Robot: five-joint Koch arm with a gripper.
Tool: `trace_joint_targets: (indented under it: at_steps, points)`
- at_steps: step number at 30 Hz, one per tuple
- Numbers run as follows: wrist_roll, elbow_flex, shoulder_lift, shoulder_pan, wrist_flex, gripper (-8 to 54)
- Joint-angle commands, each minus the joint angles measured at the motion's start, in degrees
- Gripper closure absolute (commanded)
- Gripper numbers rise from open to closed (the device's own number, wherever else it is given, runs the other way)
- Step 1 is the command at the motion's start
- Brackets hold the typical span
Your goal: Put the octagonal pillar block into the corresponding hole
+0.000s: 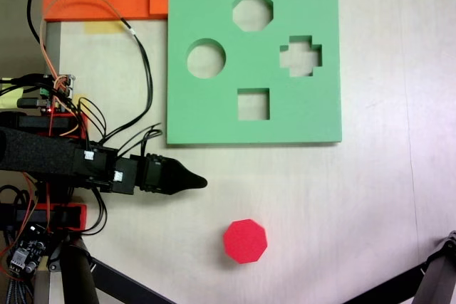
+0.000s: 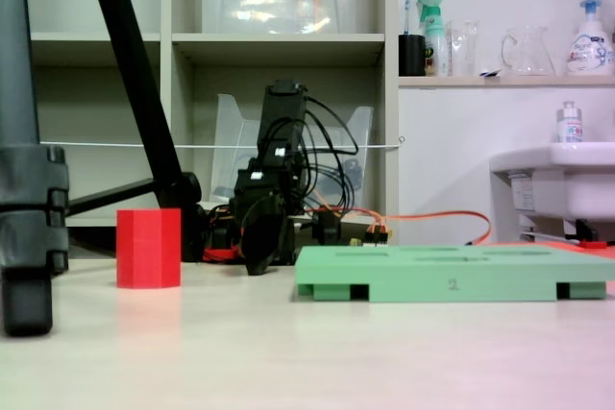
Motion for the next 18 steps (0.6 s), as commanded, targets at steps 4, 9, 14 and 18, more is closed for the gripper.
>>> trace_joint_targets:
  at_steps: [4, 9, 14, 18]
  points:
    - [21.5, 4.0, 4.5, 0.0, -2.2, 11.3]
    - [30.8, 4.0, 4.5, 1.8, -1.4, 11.4]
    - [45.4, 1.5, 4.5, 3.4, -1.7, 13.5]
    - [56.1, -7.9, 4.5, 5.9, 10.7, 14.2]
